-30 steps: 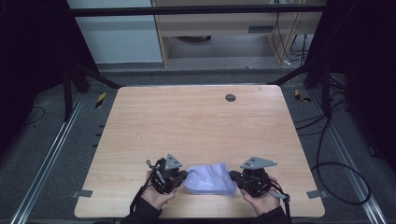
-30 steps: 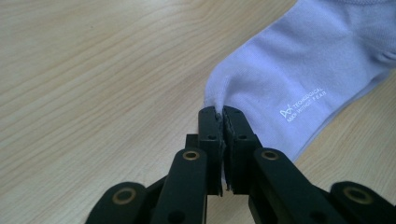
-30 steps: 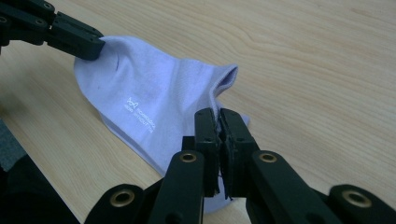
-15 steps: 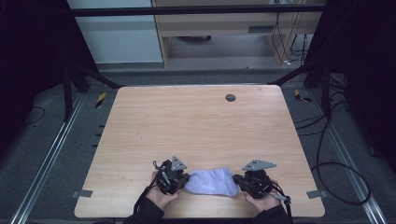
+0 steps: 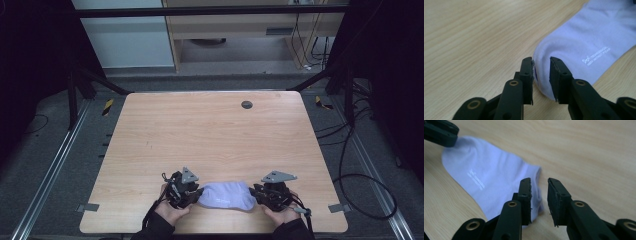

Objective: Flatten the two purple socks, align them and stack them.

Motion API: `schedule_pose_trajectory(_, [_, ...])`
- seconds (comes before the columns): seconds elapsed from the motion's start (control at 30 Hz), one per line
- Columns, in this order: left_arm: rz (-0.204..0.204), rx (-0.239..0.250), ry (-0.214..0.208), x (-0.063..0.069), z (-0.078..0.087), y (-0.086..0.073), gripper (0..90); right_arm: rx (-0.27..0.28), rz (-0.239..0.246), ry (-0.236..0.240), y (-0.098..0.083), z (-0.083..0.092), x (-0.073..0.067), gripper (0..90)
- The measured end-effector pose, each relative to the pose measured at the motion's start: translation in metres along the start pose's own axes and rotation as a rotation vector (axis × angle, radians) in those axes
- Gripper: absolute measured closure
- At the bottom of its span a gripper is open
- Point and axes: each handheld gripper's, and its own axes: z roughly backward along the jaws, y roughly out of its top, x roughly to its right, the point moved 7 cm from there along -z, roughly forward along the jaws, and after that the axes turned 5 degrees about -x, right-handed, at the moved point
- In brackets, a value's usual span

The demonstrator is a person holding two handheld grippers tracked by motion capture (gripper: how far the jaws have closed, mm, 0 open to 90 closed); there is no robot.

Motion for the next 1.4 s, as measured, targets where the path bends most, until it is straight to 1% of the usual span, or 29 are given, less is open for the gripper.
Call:
schedule_pose_trajectory(0.07, [-0.009, 0.039, -0.002, 0.004, 0.004, 0.006, 69.7, 0.041, 0.001, 0.013, 0.004, 0.004, -0.001, 73.5])
schedule_pose_trajectory(0.1, [-0.017, 0.051, -0.002, 0.006, 0.004, 0.008, 70.4, 0.054, 0.006, 0.041, 0.006, 0.005, -0.005, 77.5])
schedule_pose_trajectory(0.13, [-0.021, 0.057, 0.002, 0.008, 0.003, 0.009, 70.4, 0.054, 0.006, 0.041, 0.006, 0.005, -0.005, 77.5])
schedule_pose_trajectory(0.17, [-0.035, 0.053, -0.002, 0.012, 0.000, 0.009, 73.7, 0.036, 0.020, 0.071, 0.004, 0.000, -0.011, 81.5])
schedule_pose_trajectory(0.2, [-0.048, 0.034, -0.003, 0.015, -0.007, 0.008, 75.7, 0.020, 0.027, 0.080, 0.002, -0.003, -0.013, 82.8])
schedule_pose_trajectory(0.23, [-0.048, 0.034, -0.003, 0.015, -0.007, 0.008, 77.5, 0.007, 0.032, 0.083, 0.000, -0.006, -0.014, 83.7])
schedule_pose_trajectory(0.33, [-0.061, -0.021, -0.005, 0.017, -0.022, 0.002, 80.9, -0.024, 0.042, 0.083, -0.005, -0.013, -0.015, 84.6])
schedule_pose_trajectory(0.4, [-0.060, -0.042, -0.004, 0.018, -0.027, -0.002, 83.5, -0.052, 0.043, 0.071, -0.010, -0.022, -0.012, 84.9])
schedule_pose_trajectory(0.5, [-0.067, -0.043, 0.000, 0.017, -0.027, -0.003, 83.8, -0.063, 0.039, 0.064, -0.014, -0.025, -0.009, 85.5])
schedule_pose_trajectory(0.57, [-0.068, -0.037, 0.001, 0.017, -0.027, -0.003, 83.6, -0.055, 0.023, 0.088, -0.014, -0.025, -0.007, 85.3])
schedule_pose_trajectory(0.6, [-0.068, -0.038, 0.001, 0.017, -0.027, -0.003, 83.6, -0.055, 0.023, 0.088, -0.014, -0.025, -0.007, 85.3])
schedule_pose_trajectory(0.67, [-0.070, -0.031, 0.000, 0.017, -0.025, -0.003, 81.0, -0.058, 0.019, 0.096, -0.014, -0.023, -0.008, 83.4])
schedule_pose_trajectory(0.7, [-0.073, -0.021, -0.009, 0.016, -0.023, -0.002, 73.4, -0.036, 0.023, 0.101, -0.012, -0.020, -0.006, 81.4])
schedule_pose_trajectory(0.73, [-0.073, -0.007, -0.013, 0.016, -0.022, -0.001, 73.4, -0.036, 0.023, 0.101, -0.012, -0.020, -0.006, 81.4])
schedule_pose_trajectory(0.77, [-0.076, 0.007, -0.015, 0.016, -0.020, 0.000, 71.4, -0.023, 0.026, 0.100, -0.010, -0.018, -0.004, 80.8])
schedule_pose_trajectory(0.8, [-0.070, 0.029, -0.016, 0.015, -0.016, 0.002, 68.2, 0.020, 0.010, 0.088, -0.006, -0.010, 0.003, 76.9])
schedule_pose_trajectory(0.83, [-0.064, 0.050, -0.021, 0.014, -0.013, 0.004, 68.2, 0.020, 0.010, 0.088, -0.006, -0.010, 0.003, 76.9])
schedule_pose_trajectory(0.87, [-0.056, 0.069, -0.025, 0.013, -0.010, 0.006, 65.5, 0.044, 0.001, 0.075, -0.004, -0.007, 0.008, 73.7])
schedule_pose_trajectory(0.93, [-0.031, 0.098, -0.029, 0.008, -0.004, 0.009, 62.5, 0.079, -0.021, 0.041, -0.002, -0.002, 0.020, 66.6])
schedule_pose_trajectory(0.97, [-0.027, 0.109, -0.026, 0.006, -0.002, 0.010, 59.1, 0.106, -0.045, -0.004, -0.001, 0.000, 0.033, 58.1])
schedule_pose_trajectory(1.0, [-0.024, 0.113, -0.023, 0.003, 0.000, 0.010, 59.1, 0.106, -0.045, -0.004, -0.001, 0.000, 0.033, 58.1])
schedule_pose_trajectory(1.03, [-0.019, 0.121, -0.020, 0.000, 0.002, 0.010, 55.0, 0.117, -0.063, -0.045, -0.001, 0.002, 0.045, 50.8])
schedule_pose_trajectory(1.07, [-0.013, 0.129, -0.012, -0.005, 0.003, 0.010, 55.0, 0.117, -0.063, -0.045, -0.001, 0.002, 0.045, 50.8])
schedule_pose_trajectory(1.17, [-0.013, 0.155, 0.017, -0.021, 0.009, 0.008, 46.2, 0.124, -0.102, -0.095, -0.003, 0.006, 0.064, 39.9])
schedule_pose_trajectory(1.2, [-0.013, 0.163, 0.021, -0.025, 0.010, 0.007, 44.0, 0.117, -0.117, -0.102, -0.004, 0.007, 0.069, 37.1])
schedule_pose_trajectory(1.23, [-0.020, 0.168, 0.039, -0.034, 0.013, 0.005, 41.6, 0.114, -0.126, -0.110, -0.005, 0.008, 0.073, 35.2])
schedule_pose_trajectory(1.27, [-0.019, 0.169, 0.048, -0.039, 0.014, 0.003, 38.6, 0.115, -0.138, -0.119, -0.007, 0.009, 0.079, 32.4])
schedule_pose_trajectory(1.37, [0.009, 0.183, 0.069, -0.057, 0.020, -0.003, 34.6, 0.108, -0.141, -0.139, -0.010, 0.010, 0.087, 26.3])
schedule_pose_trajectory(1.4, [0.014, 0.183, 0.080, -0.063, 0.022, -0.005, 33.3, 0.101, -0.133, -0.142, -0.011, 0.009, 0.089, 24.5])
